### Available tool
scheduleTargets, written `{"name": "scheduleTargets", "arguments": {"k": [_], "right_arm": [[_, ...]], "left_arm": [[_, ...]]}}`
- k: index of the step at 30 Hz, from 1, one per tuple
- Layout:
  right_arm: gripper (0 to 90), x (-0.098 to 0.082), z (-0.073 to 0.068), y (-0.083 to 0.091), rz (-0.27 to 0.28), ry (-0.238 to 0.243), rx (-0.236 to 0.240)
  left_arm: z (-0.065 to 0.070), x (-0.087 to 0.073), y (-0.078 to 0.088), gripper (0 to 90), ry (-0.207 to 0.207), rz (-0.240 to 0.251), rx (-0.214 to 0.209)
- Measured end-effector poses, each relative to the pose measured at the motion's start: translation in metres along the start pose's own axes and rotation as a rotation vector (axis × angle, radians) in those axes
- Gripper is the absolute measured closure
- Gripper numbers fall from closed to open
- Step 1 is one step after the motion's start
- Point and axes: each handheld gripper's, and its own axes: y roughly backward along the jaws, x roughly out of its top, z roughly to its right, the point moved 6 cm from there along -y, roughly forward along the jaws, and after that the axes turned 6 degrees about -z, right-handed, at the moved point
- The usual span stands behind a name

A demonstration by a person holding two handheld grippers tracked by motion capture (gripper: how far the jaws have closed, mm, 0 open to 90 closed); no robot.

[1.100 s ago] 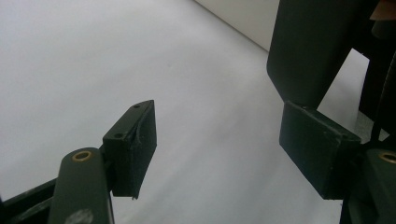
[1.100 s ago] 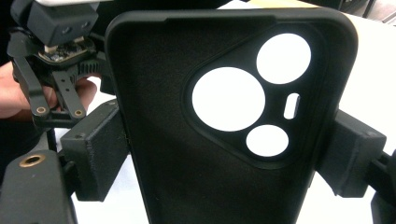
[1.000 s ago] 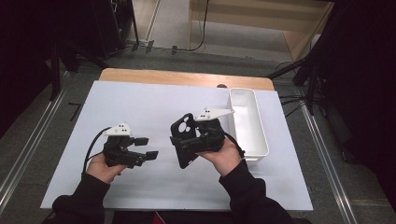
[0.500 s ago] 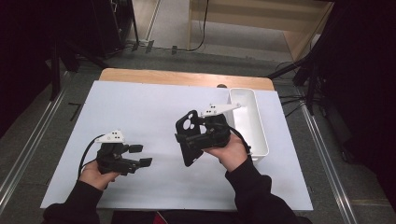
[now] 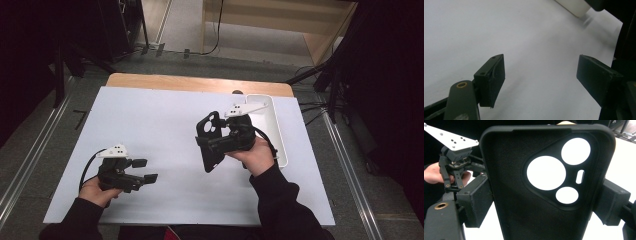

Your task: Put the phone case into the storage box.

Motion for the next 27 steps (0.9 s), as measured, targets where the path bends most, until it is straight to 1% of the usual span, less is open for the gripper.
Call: {"name": "scheduleTargets", "arguments": {"k": [1,4,5,9,13,18,21,22,27], "right_arm": [[12.5,0.000,0.000,0.000,0.000,0.000,0.000],[12.5,0.002,0.004,0.004,0.004,-0.003,-0.003],[12.5,0.002,0.005,0.005,0.005,-0.007,-0.005],[12.5,0.005,0.009,0.011,0.014,-0.006,-0.014],[12.5,0.006,0.013,0.016,0.020,-0.013,-0.025],[12.5,0.008,0.019,0.023,0.026,-0.022,-0.039],[12.5,0.009,0.025,0.031,0.036,-0.034,-0.054],[12.5,0.009,0.025,0.031,0.036,-0.034,-0.054],[12.5,0.010,0.033,0.042,0.061,-0.050,-0.080]], "left_arm": [[0.000,-0.001,-0.001,22.5,0.006,-0.004,-0.002],[-0.001,-0.003,-0.001,22.5,0.005,-0.023,0.003],[-0.001,-0.003,-0.001,22.5,0.006,-0.023,0.012],[-0.001,-0.004,0.000,22.5,0.014,-0.019,0.012],[0.000,-0.005,0.001,22.5,0.008,-0.022,0.016],[0.001,-0.005,0.002,22.5,0.012,-0.020,0.018],[0.001,-0.004,0.002,22.5,0.011,-0.019,0.015],[0.001,-0.004,0.002,22.5,0.013,-0.018,0.015],[0.001,-0.003,0.002,22.6,0.010,-0.017,0.008]]}}
